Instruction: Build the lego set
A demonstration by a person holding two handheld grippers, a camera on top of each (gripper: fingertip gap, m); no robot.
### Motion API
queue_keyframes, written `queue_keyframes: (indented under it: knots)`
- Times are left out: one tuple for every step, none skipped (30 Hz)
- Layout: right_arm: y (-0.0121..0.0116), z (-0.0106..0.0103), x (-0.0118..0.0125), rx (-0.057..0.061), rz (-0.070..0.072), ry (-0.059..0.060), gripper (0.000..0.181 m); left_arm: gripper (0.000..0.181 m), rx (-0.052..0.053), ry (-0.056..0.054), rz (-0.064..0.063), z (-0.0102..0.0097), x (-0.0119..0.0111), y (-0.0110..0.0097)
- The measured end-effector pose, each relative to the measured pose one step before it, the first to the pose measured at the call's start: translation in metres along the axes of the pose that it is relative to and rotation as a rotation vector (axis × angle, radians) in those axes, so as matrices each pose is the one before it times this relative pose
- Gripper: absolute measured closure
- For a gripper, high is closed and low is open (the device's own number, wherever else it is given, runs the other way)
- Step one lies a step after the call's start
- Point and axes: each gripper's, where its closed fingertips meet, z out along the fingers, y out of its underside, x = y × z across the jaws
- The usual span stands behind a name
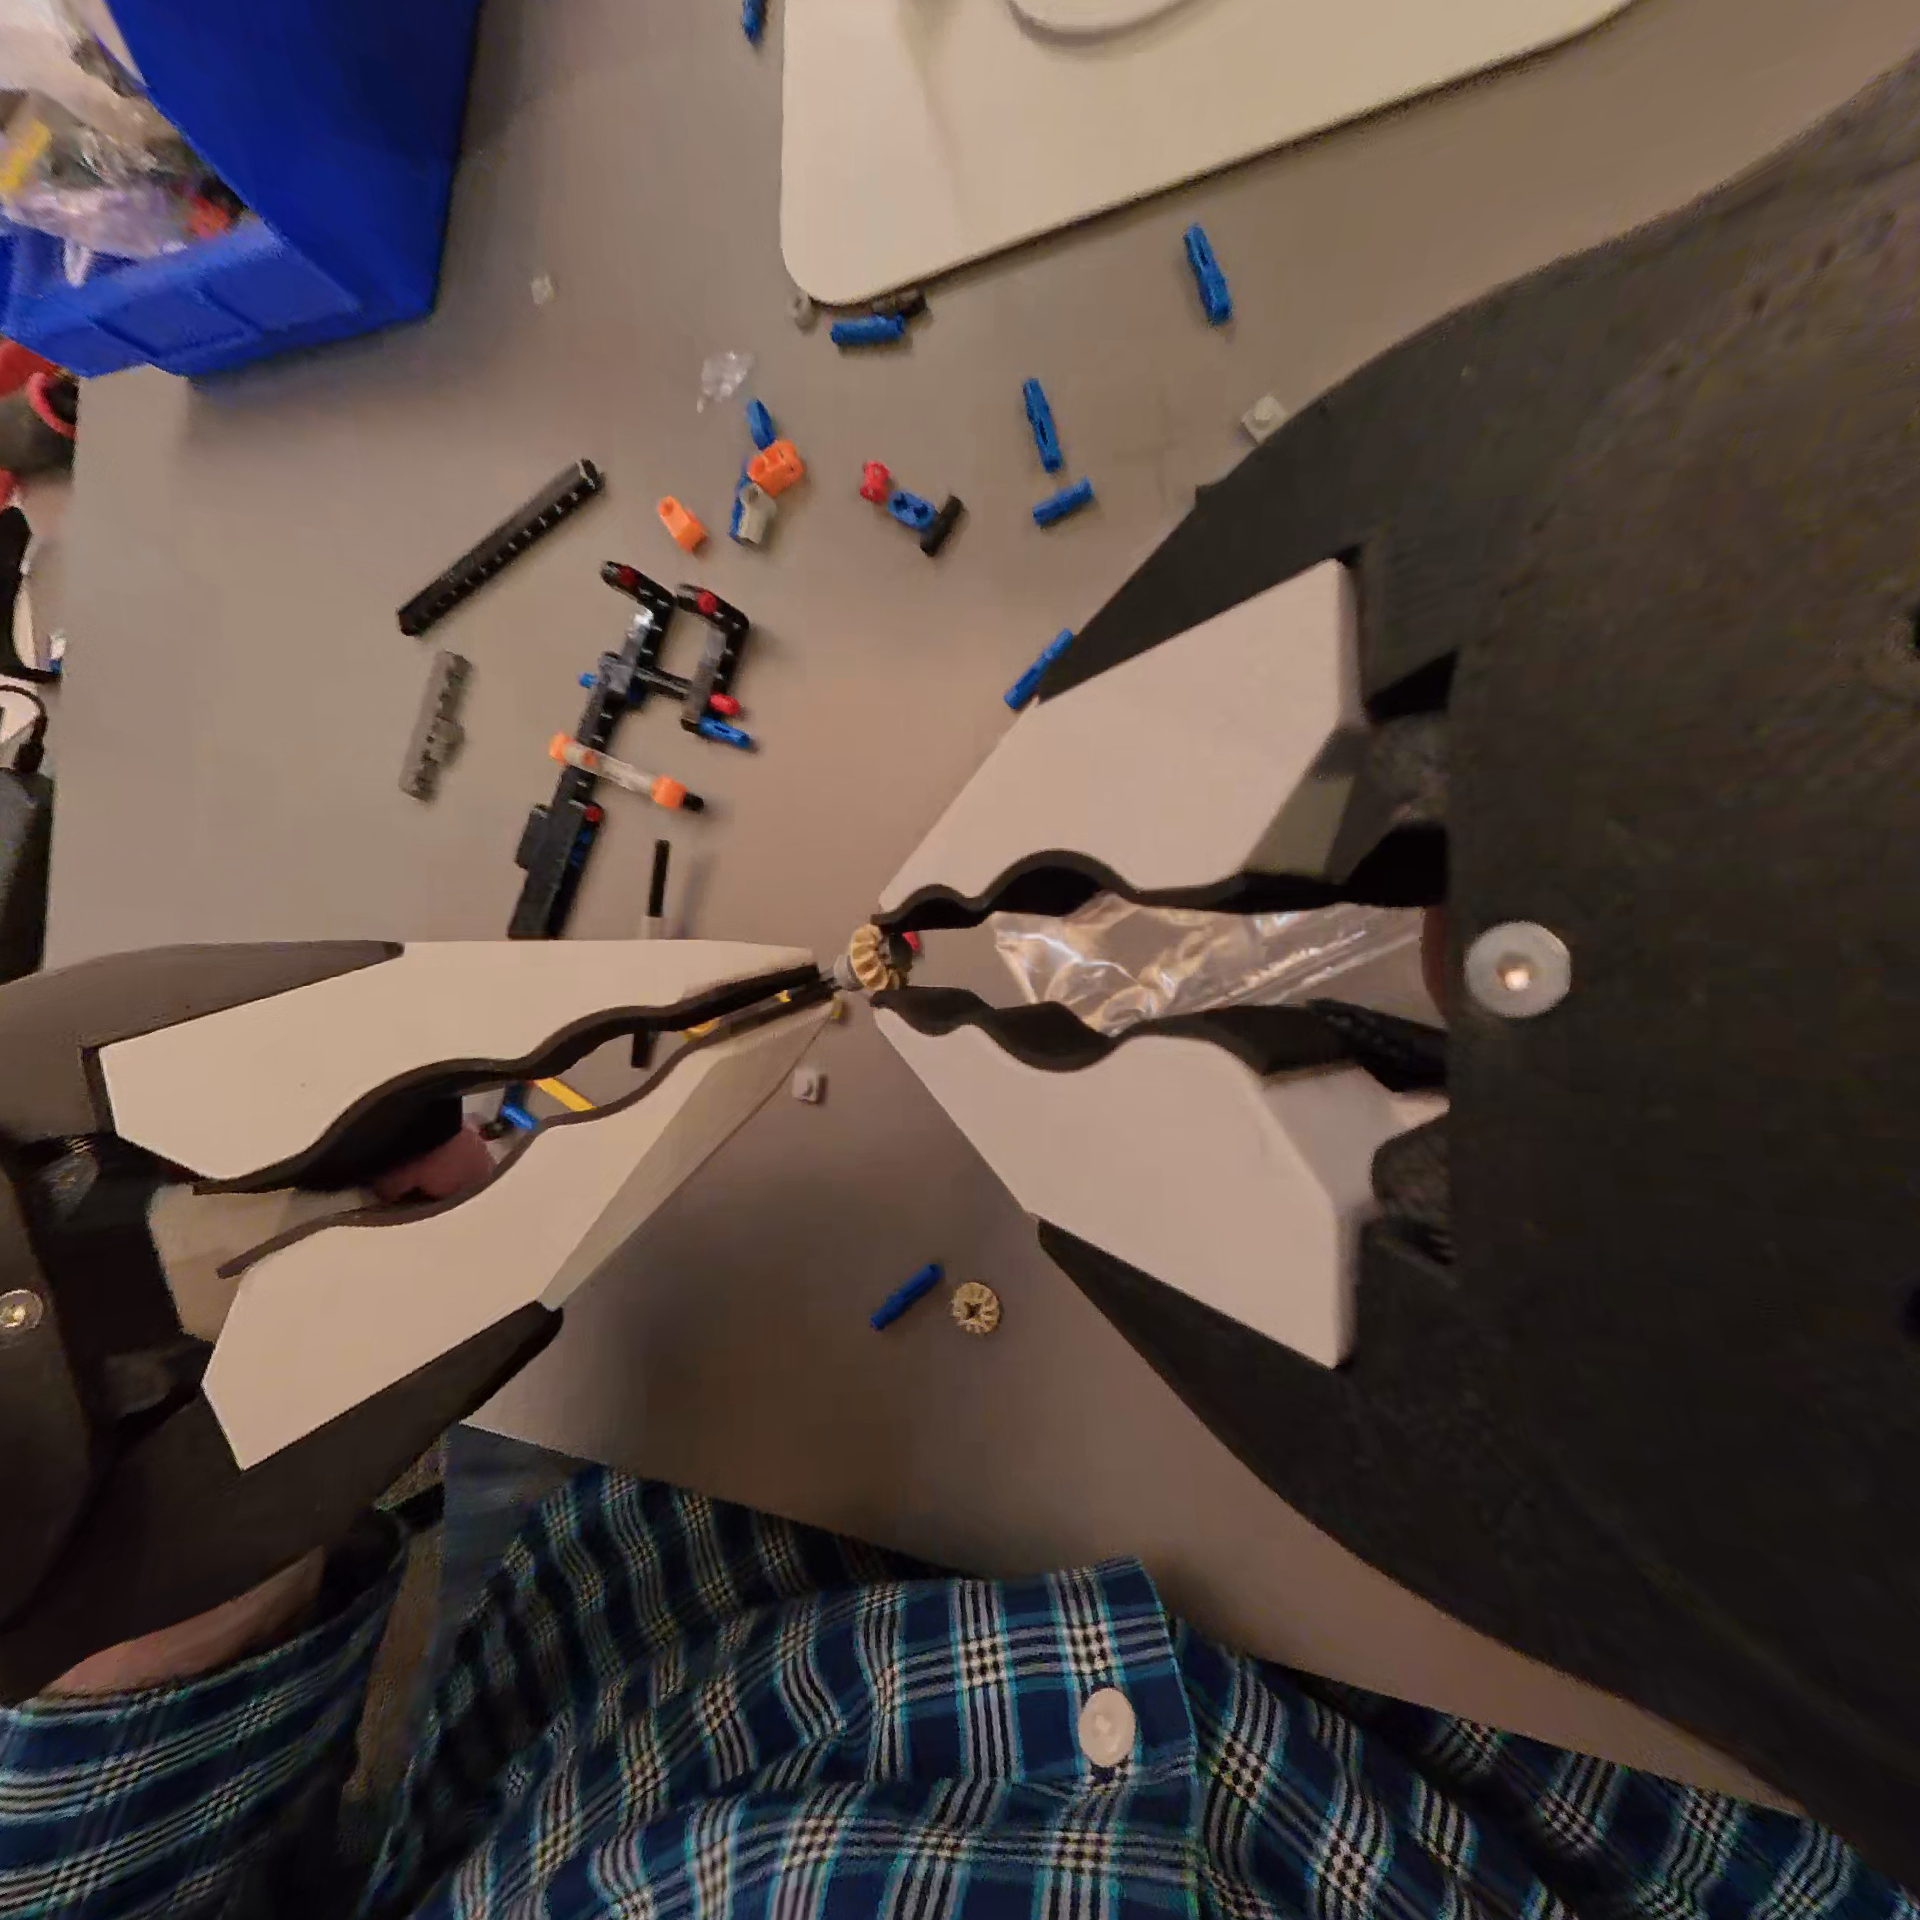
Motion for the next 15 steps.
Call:
queue_keyframes:
  knots:
    - [-0.00432, -0.00149, 0.00128, 0.0018, -0.0098, -0.0003, 0.173, 0.181, 0.0109, 0.0006, -0.0054, -0.00258, -0.00147, -0.00275]
    - [-0.00352, -0.00099, 0.00085, -0.0027, -0.0112, -0.0022, 0.173, 0.180, 0.0041, 0.0001, -0.0050, -0.00241, -0.00154, -0.00163]
    - [-0.00324, -0.00073, 0.00086, -0.0038, -0.0116, -0.0021, 0.173, 0.179, -0.0004, 0.0007, -0.0042, -0.00215, -0.00143, -0.00080]
    - [-0.00345, -0.00073, 0.00101, 0.0002, -0.0076, -0.0022, 0.173, 0.178, -0.0017, -0.0047, 0.0008, -0.00197, -0.00179, -0.00028]
    - [-0.00365, -0.00094, 0.00143, 0.0034, -0.0028, -0.0020, 0.173, 0.178, -0.0006, -0.0067, 0.0017, -0.00197, -0.00208, -0.00004]
    - [-0.00296, -0.00049, 0.00105, 0.0020, -0.0018, -0.0049, 0.173, 0.178, 0.0033, -0.0020, -0.0024, -0.00142, -0.00161, -0.00021]
    - [-0.00220, -0.00018, 0.00110, -0.0008, -0.0021, -0.0040, 0.173, 0.178, 0.0072, -0.0016, -0.0045, -0.00126, -0.00121, -0.00084]
    - [-0.00189, 0.00022, 0.00047, -0.0009, -0.0022, -0.0065, 0.173, 0.179, 0.0058, -0.0053, 0.0016, -0.00136, -0.00115, -0.00054]
    - [-0.00207, 0.00024, 0.00048, 0.0022, -0.0011, -0.0052, 0.173, 0.179, -0.0002, -0.0031, 0.0006, -0.00094, -0.00068, 0.00002]
    - [-0.00209, 0.00038, 0.00077, 0.0030, 0.0006, -0.0045, 0.173, 0.179, 0.0000, -0.0061, -0.0014, -0.00102, -0.00135, -0.00026]
    - [-0.00203, 0.00016, 0.00073, 0.0039, 0.0009, -0.0055, 0.173, 0.179, 0.0032, -0.0038, -0.0019, -0.00131, -0.00114, -0.00073]
    - [-0.00224, -0.00001, 0.00023, 0.0034, -0.0007, -0.0086, 0.173, 0.180, 0.0005, 0.0046, -0.0051, -0.00143, -0.00004, -0.00048]
    - [-0.00260, 0.00010, 0.00050, 0.0037, 0.0005, -0.0052, 0.173, 0.180, 0.0036, -0.0034, -0.0022, -0.00172, -0.00130, -0.00109]
    - [-0.00280, 0.00018, 0.00125, 0.0044, 0.0032, -0.0016, 0.172, 0.180, 0.0071, -0.0045, -0.0096, -0.00190, -0.00192, -0.00136]
    - [-0.00274, 0.00020, 0.00126, 0.0037, 0.0030, -0.0025, 0.172, 0.180, 0.0072, 0.0035, -0.0204, -0.00155, -0.00143, -0.00102]
